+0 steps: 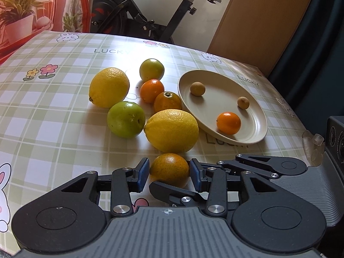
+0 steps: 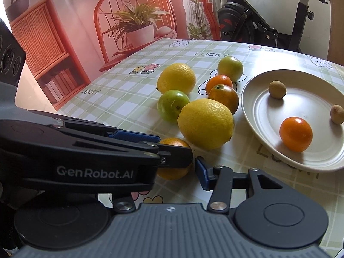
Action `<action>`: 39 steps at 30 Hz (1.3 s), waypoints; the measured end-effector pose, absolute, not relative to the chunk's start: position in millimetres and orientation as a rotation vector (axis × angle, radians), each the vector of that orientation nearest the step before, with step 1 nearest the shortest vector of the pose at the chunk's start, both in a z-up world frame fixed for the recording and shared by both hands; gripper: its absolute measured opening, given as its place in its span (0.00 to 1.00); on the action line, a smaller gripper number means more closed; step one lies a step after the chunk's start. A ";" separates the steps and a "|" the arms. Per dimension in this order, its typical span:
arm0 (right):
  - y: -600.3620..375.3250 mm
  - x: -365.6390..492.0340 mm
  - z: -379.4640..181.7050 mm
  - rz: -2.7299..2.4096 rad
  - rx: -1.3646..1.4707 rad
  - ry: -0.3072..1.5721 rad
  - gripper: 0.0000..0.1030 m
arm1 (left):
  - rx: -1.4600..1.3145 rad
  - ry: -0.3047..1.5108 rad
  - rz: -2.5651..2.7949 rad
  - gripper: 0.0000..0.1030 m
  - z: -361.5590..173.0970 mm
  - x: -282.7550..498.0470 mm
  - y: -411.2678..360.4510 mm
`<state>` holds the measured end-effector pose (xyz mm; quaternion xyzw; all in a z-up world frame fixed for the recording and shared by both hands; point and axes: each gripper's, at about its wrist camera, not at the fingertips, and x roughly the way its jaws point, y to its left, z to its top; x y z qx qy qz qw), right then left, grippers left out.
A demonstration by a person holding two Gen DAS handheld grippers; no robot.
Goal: Organize fruits
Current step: 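Close the left gripper on the dark orange and lift it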
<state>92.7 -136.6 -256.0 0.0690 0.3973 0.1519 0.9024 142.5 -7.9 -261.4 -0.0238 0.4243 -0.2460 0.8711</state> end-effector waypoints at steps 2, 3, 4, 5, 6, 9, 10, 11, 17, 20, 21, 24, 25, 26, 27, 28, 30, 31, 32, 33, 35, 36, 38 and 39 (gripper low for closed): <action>-137.9 91.7 -255.1 0.312 0.148 0.818 0.46 | -0.057 0.892 -0.523 0.42 -261.5 142.6 -8.8; -138.0 91.0 -254.7 0.307 0.147 0.817 0.45 | -0.061 0.895 -0.528 0.42 -261.7 142.5 -9.5; -138.4 90.3 -254.2 0.302 0.147 0.815 0.45 | -0.066 0.898 -0.534 0.42 -261.7 142.6 -10.8; -139.6 89.4 -253.8 0.298 0.151 0.814 0.45 | -0.065 0.896 -0.539 0.42 -261.4 142.2 -12.5; -141.0 88.4 -253.4 0.292 0.155 0.814 0.45 | -0.063 0.893 -0.547 0.42 -260.9 141.6 -14.4; -146.6 84.9 -250.5 0.268 0.165 0.811 0.45 | -0.060 0.882 -0.567 0.42 -259.0 139.5 -22.7; -149.1 83.4 -249.2 0.260 0.169 0.809 0.45 | -0.058 0.878 -0.573 0.41 -258.2 138.7 -25.8; -151.6 82.2 -248.3 0.252 0.173 0.807 0.45 | -0.056 0.875 -0.578 0.41 -257.4 138.3 -28.3; -167.5 76.3 -240.9 0.206 0.203 0.791 0.41 | -0.039 0.846 -0.624 0.37 -247.5 133.2 -47.6; -174.2 71.2 -235.1 0.183 0.207 0.765 0.41 | -0.023 0.844 -0.643 0.37 -245.6 134.0 -58.9; -177.0 69.7 -233.6 0.175 0.212 0.758 0.41 | -0.020 0.845 -0.646 0.38 -246.5 134.3 -61.7; -184.7 67.4 -234.6 0.154 0.235 0.757 0.41 | -0.014 0.838 -0.651 0.38 -246.2 134.3 -66.2; -187.6 66.6 -234.9 0.149 0.250 0.752 0.41 | -0.014 0.838 -0.650 0.38 -245.7 133.6 -64.8; -188.8 66.3 -235.0 0.147 0.254 0.750 0.41 | -0.015 0.839 -0.649 0.38 -245.9 133.2 -64.2; -189.3 66.0 -234.9 0.147 0.255 0.749 0.41 | -0.018 0.840 -0.648 0.38 -246.0 133.0 -62.7; -190.0 65.4 -234.9 0.149 0.255 0.748 0.41 | -0.025 0.843 -0.647 0.38 -246.7 133.7 -61.0; -189.2 65.9 -235.3 0.156 0.252 0.749 0.41 | -0.043 0.853 -0.644 0.38 -248.7 136.4 -57.4; -188.5 66.0 -235.7 0.160 0.250 0.750 0.42 | -0.052 0.860 -0.641 0.38 -250.0 138.3 -56.5; -187.7 65.6 -236.2 0.164 0.250 0.751 0.42 | -0.063 0.868 -0.638 0.38 -251.4 139.3 -54.3; -186.8 66.1 -236.7 0.170 0.250 0.752 0.42 | -0.072 0.874 -0.635 0.38 -252.7 140.4 -52.8; -185.3 66.4 -237.9 0.176 0.248 0.756 0.43 | -0.084 0.879 -0.632 0.38 -254.8 140.7 -48.8; -184.4 66.6 -238.4 0.179 0.246 0.758 0.45 | -0.090 0.882 -0.632 0.38 -255.7 140.9 -46.7; -182.6 67.3 -240.2 0.183 0.244 0.764 0.48 | -0.103 0.889 -0.630 0.38 -257.6 141.6 -42.6; -182.0 67.7 -241.1 0.186 0.244 0.767 0.49 | -0.113 0.895 -0.628 0.38 -258.6 142.4 -40.4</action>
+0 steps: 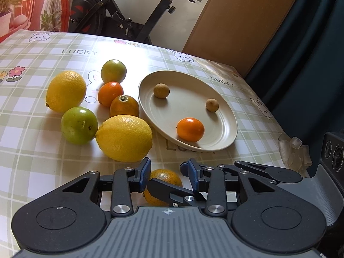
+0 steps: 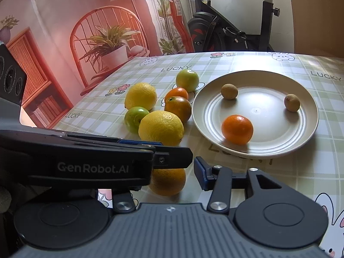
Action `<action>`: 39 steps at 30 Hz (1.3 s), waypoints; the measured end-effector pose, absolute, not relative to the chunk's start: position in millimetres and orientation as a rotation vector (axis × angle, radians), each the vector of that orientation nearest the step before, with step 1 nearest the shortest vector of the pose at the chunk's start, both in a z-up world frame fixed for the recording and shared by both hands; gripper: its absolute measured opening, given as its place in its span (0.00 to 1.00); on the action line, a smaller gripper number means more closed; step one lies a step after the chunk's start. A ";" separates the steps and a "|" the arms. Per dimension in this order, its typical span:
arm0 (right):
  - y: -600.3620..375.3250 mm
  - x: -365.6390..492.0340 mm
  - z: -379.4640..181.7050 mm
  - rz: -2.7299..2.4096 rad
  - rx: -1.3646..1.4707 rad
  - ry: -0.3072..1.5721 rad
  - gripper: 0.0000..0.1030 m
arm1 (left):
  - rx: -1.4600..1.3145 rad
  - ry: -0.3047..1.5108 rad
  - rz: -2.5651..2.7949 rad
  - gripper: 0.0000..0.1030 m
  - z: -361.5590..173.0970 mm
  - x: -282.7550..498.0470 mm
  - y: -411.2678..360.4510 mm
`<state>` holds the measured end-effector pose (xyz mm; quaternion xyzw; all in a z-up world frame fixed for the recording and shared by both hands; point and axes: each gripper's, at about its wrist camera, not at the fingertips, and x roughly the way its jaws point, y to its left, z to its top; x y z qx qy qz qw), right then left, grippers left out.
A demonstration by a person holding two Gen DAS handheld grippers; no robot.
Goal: Organize fruits
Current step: 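Close the left gripper on the dark orange and lift it, then carry the dark orange onto the plate and open the left gripper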
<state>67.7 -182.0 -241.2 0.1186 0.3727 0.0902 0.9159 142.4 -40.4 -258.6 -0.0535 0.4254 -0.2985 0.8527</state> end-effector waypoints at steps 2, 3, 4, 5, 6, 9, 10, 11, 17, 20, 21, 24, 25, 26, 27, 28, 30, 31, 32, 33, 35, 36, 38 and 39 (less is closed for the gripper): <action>-180.4 68.4 -242.5 0.191 0.242 0.772 0.51 | -0.134 0.906 -0.623 0.38 -260.3 144.4 -35.0; -179.6 68.7 -242.8 0.193 0.238 0.774 0.52 | -0.139 0.908 -0.618 0.38 -261.1 145.3 -33.0; -179.0 68.2 -243.4 0.195 0.231 0.774 0.52 | -0.143 0.909 -0.614 0.38 -261.4 145.9 -31.7; -178.5 67.9 -243.6 0.196 0.228 0.774 0.53 | -0.151 0.910 -0.611 0.38 -262.3 146.3 -29.5; -178.5 67.8 -244.0 0.196 0.226 0.774 0.53 | -0.156 0.912 -0.609 0.38 -262.5 147.0 -28.5; -179.7 68.1 -244.3 0.195 0.231 0.774 0.54 | -0.162 0.915 -0.612 0.38 -262.2 147.5 -27.7; -180.1 68.6 -244.8 0.195 0.233 0.775 0.54 | -0.163 0.915 -0.615 0.38 -261.9 147.3 -27.8; -180.0 68.6 -244.9 0.196 0.233 0.776 0.54 | -0.165 0.916 -0.618 0.38 -261.6 147.0 -27.8; -178.3 68.2 -245.5 0.210 0.223 0.789 0.55 | -0.181 0.932 -0.633 0.38 -260.3 145.1 -24.9; -176.3 66.7 -247.7 0.228 0.218 0.806 0.55 | -0.180 0.947 -0.635 0.38 -262.1 143.8 -24.0; -175.2 66.8 -248.6 0.232 0.212 0.814 0.54 | -0.178 0.951 -0.636 0.38 -262.2 143.4 -23.9; -171.3 67.7 -252.5 0.236 0.188 0.852 0.49 | -0.174 0.960 -0.645 0.38 -262.7 141.0 -23.7; -170.8 67.0 -253.5 0.234 0.181 0.854 0.48 | -0.173 0.963 -0.646 0.38 -263.0 140.2 -23.4; -171.0 66.4 -253.5 0.232 0.180 0.854 0.46 | -0.171 0.965 -0.647 0.38 -263.3 139.6 -23.6; -172.4 65.9 -253.6 0.231 0.183 0.853 0.45 | -0.168 0.967 -0.650 0.38 -264.2 138.9 -23.7; -173.5 65.5 -253.7 0.230 0.189 0.853 0.45 | -0.168 0.968 -0.652 0.38 -264.5 138.5 -24.2; -174.5 64.9 -253.9 0.229 0.194 0.851 0.45 | -0.164 0.968 -0.657 0.38 -264.7 137.5 -25.1; -174.6 64.6 -253.8 0.228 0.193 0.851 0.45 | -0.163 0.968 -0.660 0.38 -265.6 137.3 -26.2; -174.7 64.4 -253.7 0.227 0.192 0.851 0.45 | -0.164 0.970 -0.662 0.38 -266.4 137.1 -27.1; -175.2 64.2 -253.6 0.226 0.192 0.850 0.45 | -0.164 0.972 -0.666 0.39 -267.4 136.8 -27.9; -176.3 63.8 -253.2 0.223 0.196 0.849 0.45 | -0.159 0.972 -0.673 0.41 -268.8 135.7 -29.9; -177.2 63.6 -253.3 0.220 0.200 0.849 0.46 | -0.156 0.970 -0.673 0.42 -269.7 135.3 -31.1; -178.9 63.7 -253.4 0.217 0.210 0.847 0.46 | -0.150 0.970 -0.679 0.44 -271.7 134.8 -33.7; -180.2 63.2 -253.5 0.216 0.216 0.846 0.46 | -0.140 0.971 -0.682 0.46 -272.7 134.5 -35.8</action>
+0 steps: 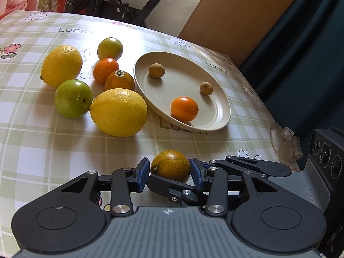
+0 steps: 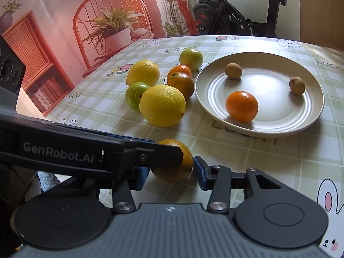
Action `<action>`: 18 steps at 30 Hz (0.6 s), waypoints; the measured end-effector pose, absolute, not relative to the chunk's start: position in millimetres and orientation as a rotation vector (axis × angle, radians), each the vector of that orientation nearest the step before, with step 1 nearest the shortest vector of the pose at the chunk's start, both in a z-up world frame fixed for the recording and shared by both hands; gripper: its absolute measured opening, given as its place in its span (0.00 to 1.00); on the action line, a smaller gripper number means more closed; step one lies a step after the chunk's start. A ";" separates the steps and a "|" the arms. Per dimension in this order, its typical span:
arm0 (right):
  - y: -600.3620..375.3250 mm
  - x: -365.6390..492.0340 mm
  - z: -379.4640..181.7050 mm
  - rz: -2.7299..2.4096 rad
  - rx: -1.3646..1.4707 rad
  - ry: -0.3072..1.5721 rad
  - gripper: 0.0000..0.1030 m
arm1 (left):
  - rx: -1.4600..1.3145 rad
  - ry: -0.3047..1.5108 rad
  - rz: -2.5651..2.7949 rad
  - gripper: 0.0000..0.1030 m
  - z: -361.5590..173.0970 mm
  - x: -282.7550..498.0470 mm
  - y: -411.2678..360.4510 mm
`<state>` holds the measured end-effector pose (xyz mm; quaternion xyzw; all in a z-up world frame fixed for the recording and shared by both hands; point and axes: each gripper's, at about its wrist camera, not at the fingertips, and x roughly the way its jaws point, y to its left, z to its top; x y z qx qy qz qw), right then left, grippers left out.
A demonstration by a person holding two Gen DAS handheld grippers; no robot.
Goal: Organize fruits
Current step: 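Carry the dark orange onto the plate and open the left gripper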
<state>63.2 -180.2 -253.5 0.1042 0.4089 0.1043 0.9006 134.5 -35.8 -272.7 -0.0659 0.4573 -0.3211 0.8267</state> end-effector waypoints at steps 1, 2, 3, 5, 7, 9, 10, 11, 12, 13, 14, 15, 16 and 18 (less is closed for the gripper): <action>-180.7 62.7 -253.5 0.215 0.217 0.845 0.46 | -0.130 0.971 -0.683 0.46 -273.4 133.8 -37.7; -181.4 61.8 -253.4 0.215 0.217 0.844 0.45 | -0.123 0.968 -0.683 0.46 -273.6 133.0 -39.3; -181.9 61.0 -253.2 0.214 0.217 0.842 0.45 | -0.120 0.966 -0.685 0.45 -273.7 132.6 -40.0; -181.9 59.9 -252.9 0.212 0.212 0.841 0.45 | -0.121 0.965 -0.689 0.45 -273.9 132.5 -40.7; -181.8 59.0 -252.2 0.204 0.205 0.839 0.44 | -0.122 0.958 -0.692 0.45 -272.9 132.4 -41.5; -181.6 58.9 -251.6 0.200 0.202 0.838 0.44 | -0.121 0.943 -0.694 0.45 -270.0 132.9 -42.6; -180.7 59.0 -250.6 0.197 0.201 0.833 0.44 | -0.121 0.933 -0.696 0.45 -268.0 133.1 -43.5; -180.9 59.1 -249.5 0.195 0.200 0.828 0.44 | -0.120 0.921 -0.701 0.45 -265.1 133.7 -44.8; -181.9 58.7 -247.7 0.190 0.200 0.818 0.44 | -0.120 0.912 -0.704 0.45 -262.4 134.6 -46.5; -183.5 58.2 -245.5 0.184 0.201 0.808 0.44 | -0.120 0.904 -0.707 0.45 -259.9 135.9 -48.7; -184.8 58.5 -243.6 0.180 0.201 0.801 0.44 | -0.120 0.897 -0.710 0.45 -257.3 137.6 -51.2; -187.0 58.8 -240.9 0.175 0.202 0.792 0.44 | -0.120 0.892 -0.713 0.45 -254.7 139.7 -54.5; -189.8 59.7 -238.2 0.169 0.202 0.782 0.44 | -0.120 0.888 -0.714 0.45 -252.5 142.3 -58.9; -195.5 61.9 -234.0 0.159 0.202 0.770 0.44 | -0.111 0.885 -0.715 0.45 -248.7 148.0 -69.5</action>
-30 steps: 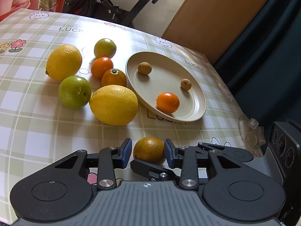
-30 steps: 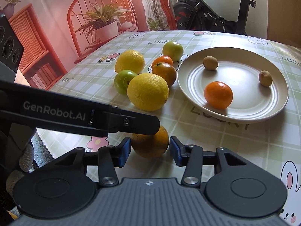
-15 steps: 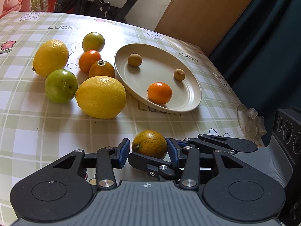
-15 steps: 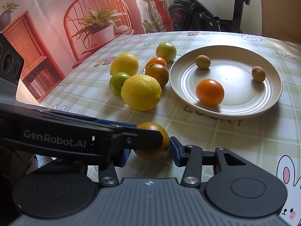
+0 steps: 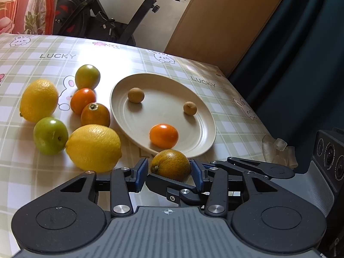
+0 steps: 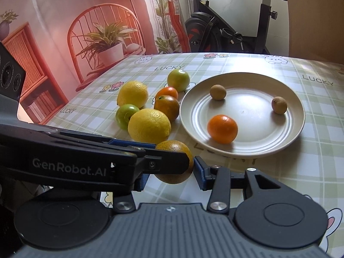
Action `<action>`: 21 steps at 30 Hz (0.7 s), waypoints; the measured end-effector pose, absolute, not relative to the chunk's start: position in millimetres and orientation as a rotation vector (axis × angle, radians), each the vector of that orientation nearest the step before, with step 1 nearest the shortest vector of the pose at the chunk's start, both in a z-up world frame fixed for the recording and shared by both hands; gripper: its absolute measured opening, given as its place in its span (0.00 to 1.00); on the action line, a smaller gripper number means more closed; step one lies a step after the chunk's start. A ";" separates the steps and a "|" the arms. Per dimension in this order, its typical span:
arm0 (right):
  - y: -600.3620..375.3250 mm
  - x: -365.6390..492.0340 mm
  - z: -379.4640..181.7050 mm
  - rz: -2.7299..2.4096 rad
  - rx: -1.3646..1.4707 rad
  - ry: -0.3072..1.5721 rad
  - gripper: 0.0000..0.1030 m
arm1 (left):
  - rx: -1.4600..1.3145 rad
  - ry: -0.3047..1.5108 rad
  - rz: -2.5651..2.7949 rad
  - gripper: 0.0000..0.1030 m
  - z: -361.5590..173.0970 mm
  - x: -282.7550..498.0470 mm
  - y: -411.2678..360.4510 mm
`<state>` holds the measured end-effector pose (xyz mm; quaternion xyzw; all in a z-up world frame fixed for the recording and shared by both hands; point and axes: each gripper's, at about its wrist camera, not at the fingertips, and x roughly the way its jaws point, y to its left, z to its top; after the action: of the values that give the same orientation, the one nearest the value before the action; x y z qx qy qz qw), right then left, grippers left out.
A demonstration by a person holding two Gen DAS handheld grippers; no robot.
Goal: Organize fruits
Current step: 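Carry the dark orange onto the plate and open the left gripper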
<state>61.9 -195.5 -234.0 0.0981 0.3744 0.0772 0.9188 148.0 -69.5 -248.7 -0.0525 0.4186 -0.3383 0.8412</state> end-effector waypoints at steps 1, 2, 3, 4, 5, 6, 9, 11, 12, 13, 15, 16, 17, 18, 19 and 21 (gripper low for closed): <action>-199.5 63.6 -231.9 0.152 0.203 0.764 0.44 | -0.102 0.881 -0.716 0.45 -247.0 150.2 -74.6; -202.6 64.9 -230.8 0.145 0.206 0.761 0.44 | -0.090 0.877 -0.718 0.45 -245.2 152.2 -80.3; -208.1 66.6 -229.5 0.135 0.217 0.755 0.44 | -0.071 0.872 -0.723 0.45 -243.9 154.7 -87.2; -214.0 67.7 -228.8 0.127 0.232 0.750 0.44 | -0.059 0.871 -0.726 0.45 -243.2 157.4 -92.7; -219.6 68.9 -228.4 0.121 0.248 0.746 0.44 | -0.057 0.874 -0.729 0.45 -243.1 160.4 -96.4; -224.9 70.4 -228.3 0.116 0.262 0.745 0.44 | -0.053 0.878 -0.731 0.45 -243.2 163.4 -100.3; -238.0 75.9 -228.5 0.102 0.275 0.745 0.44 | -0.048 0.891 -0.728 0.45 -244.2 172.3 -107.7; -245.4 81.2 -229.6 0.099 0.284 0.752 0.44 | -0.048 0.896 -0.722 0.45 -243.5 178.2 -109.5; -247.9 83.6 -230.3 0.100 0.287 0.754 0.44 | -0.047 0.899 -0.717 0.45 -243.6 181.7 -111.2; -249.8 86.1 -230.6 0.102 0.286 0.753 0.44 | -0.048 0.902 -0.712 0.45 -243.6 185.3 -112.3; -253.5 92.4 -231.5 0.104 0.283 0.755 0.44 | -0.055 0.912 -0.700 0.46 -244.5 193.6 -114.1; -254.8 95.5 -232.0 0.106 0.283 0.756 0.44 | -0.059 0.916 -0.694 0.46 -245.1 198.4 -115.4; -256.6 99.6 -233.1 0.106 0.282 0.757 0.44 | -0.064 0.920 -0.688 0.45 -245.6 202.6 -116.3; -257.9 104.2 -234.1 0.105 0.280 0.758 0.44 | -0.072 0.928 -0.678 0.45 -246.7 209.1 -118.4; -259.2 108.9 -235.1 0.103 0.278 0.757 0.44 | -0.077 0.934 -0.670 0.45 -247.2 214.0 -119.8; -260.2 118.8 -237.8 0.093 0.267 0.761 0.44 | -0.085 0.941 -0.654 0.45 -248.6 223.6 -123.1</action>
<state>118.8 -260.2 -237.8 0.1297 0.3702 0.0454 0.9187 223.6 -123.1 -248.6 -0.0402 0.4452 -0.3092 0.8394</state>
